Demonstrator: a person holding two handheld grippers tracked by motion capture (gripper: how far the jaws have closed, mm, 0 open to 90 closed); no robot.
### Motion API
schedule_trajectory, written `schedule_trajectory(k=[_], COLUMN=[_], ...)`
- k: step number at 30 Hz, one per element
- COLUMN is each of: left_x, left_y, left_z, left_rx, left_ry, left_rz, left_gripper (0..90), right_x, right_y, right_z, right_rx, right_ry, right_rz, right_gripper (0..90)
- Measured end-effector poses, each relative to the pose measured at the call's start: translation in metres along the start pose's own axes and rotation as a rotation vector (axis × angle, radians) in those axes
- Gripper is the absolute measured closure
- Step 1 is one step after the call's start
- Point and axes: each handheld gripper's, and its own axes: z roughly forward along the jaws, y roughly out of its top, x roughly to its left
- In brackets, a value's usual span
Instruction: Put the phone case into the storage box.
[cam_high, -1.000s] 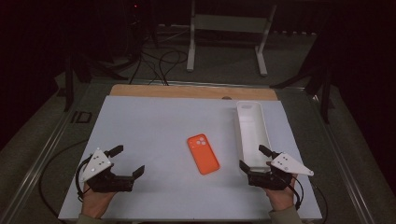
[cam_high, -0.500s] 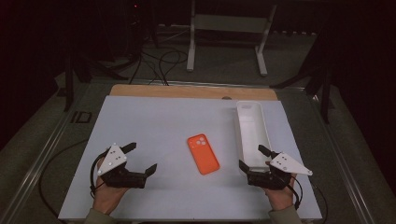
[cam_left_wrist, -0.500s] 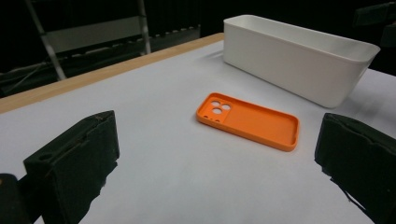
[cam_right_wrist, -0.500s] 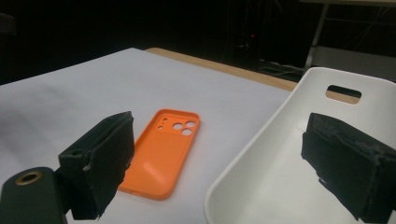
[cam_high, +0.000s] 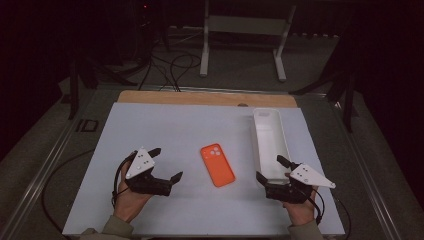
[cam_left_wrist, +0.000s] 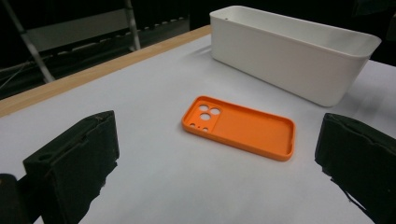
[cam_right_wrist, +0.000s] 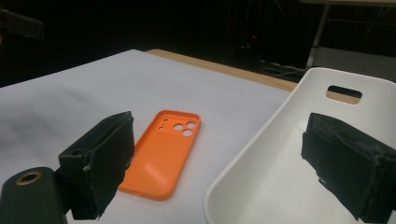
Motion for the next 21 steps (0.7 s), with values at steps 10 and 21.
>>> schedule_trajectory(k=[10, 21], left_x=[-0.006, -0.008], left_y=[0.006, 0.011], left_z=[0.017, 0.035], left_rx=[0.023, 0.055], left_ry=[-0.022, -0.062], left_rz=[0.013, 0.029], left_gripper=[0.3, 0.3], right_x=[0.0, 0.002], right_y=[-0.001, 0.0], right_z=[0.0, -0.001], right_rx=[-0.003, -0.007], right_ry=[-0.008, -0.009], right_rz=[0.001, -0.001], right_gripper=[8.9, 9.0])
